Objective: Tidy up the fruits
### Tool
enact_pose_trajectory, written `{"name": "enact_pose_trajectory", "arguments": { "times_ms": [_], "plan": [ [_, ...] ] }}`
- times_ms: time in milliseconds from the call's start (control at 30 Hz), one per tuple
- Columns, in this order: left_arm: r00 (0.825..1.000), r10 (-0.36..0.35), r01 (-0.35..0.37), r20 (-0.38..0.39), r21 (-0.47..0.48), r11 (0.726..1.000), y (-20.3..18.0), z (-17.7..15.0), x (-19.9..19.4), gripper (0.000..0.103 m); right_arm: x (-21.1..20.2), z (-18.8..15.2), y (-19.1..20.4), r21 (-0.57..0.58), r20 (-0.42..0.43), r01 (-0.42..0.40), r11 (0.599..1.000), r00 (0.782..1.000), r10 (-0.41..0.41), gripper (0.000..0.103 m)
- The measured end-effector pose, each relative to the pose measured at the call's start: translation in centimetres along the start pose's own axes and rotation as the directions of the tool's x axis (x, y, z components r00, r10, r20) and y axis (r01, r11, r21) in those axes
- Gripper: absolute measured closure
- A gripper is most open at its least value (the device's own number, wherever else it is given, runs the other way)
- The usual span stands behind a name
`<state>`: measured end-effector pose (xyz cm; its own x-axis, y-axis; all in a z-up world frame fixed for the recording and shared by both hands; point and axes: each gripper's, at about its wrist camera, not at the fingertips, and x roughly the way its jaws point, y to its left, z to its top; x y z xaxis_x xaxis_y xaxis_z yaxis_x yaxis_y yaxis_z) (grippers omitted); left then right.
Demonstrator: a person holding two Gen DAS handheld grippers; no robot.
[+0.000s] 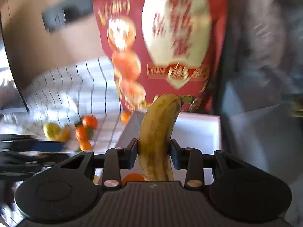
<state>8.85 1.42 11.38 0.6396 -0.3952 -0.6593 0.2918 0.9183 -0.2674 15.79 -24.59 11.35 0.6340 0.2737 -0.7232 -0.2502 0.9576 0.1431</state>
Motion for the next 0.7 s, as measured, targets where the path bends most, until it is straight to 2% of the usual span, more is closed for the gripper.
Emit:
{"name": "enact_pose_trajectory", "arguments": {
  "times_ms": [100, 200, 333, 367, 433, 467, 533, 700],
  "plan": [
    [1.0, 0.021, -0.022, -0.02, -0.038, 0.999, 1.4, -2.1, -1.1, 0.052, 4.1, -0.3, 0.3, -0.033, -0.063, 0.02, 0.999, 0.998, -0.022, 0.067],
    [0.998, 0.048, -0.05, -0.038, -0.073, 0.996, 2.7, -3.8, -1.9, 0.052, 7.3, 0.0, 0.9, -0.046, -0.088, 0.028, 0.999, 0.996, -0.032, 0.067],
    [0.997, 0.072, -0.075, -0.037, -0.107, 0.991, 4.5, -4.9, -3.3, 0.052, 9.9, -0.1, 2.2, -0.026, -0.146, -0.033, 0.999, 0.989, 0.029, 0.068],
    [0.996, 0.08, -0.084, -0.036, -0.114, 0.99, 5.0, -5.2, -3.5, 0.052, 10.0, -0.1, 2.6, -0.027, -0.143, -0.047, 0.998, 0.989, 0.043, 0.077],
    [0.995, 0.094, -0.097, -0.038, -0.121, 0.988, 5.7, -5.5, -3.8, 0.052, 9.7, 0.2, 3.5, -0.033, -0.113, -0.11, 0.993, 0.988, 0.106, 0.082],
    [0.994, 0.099, -0.103, -0.04, -0.121, 0.987, 6.0, -5.6, -3.8, 0.052, 9.5, 0.4, 3.8, -0.048, -0.108, -0.112, 0.993, 0.989, 0.106, 0.082],
    [0.994, 0.103, -0.108, -0.045, -0.119, 0.987, 6.6, -6.0, -3.9, 0.052, 9.1, 0.7, 4.5, -0.09, -0.099, -0.108, 0.99, 0.99, 0.099, 0.082],
    [0.991, 0.114, -0.118, -0.073, -0.048, 0.992, 6.8, -6.8, -3.0, 0.052, 5.9, 0.4, 3.9, -0.076, -0.051, -0.078, 0.994, 0.996, 0.074, 0.069]
  ]
}}
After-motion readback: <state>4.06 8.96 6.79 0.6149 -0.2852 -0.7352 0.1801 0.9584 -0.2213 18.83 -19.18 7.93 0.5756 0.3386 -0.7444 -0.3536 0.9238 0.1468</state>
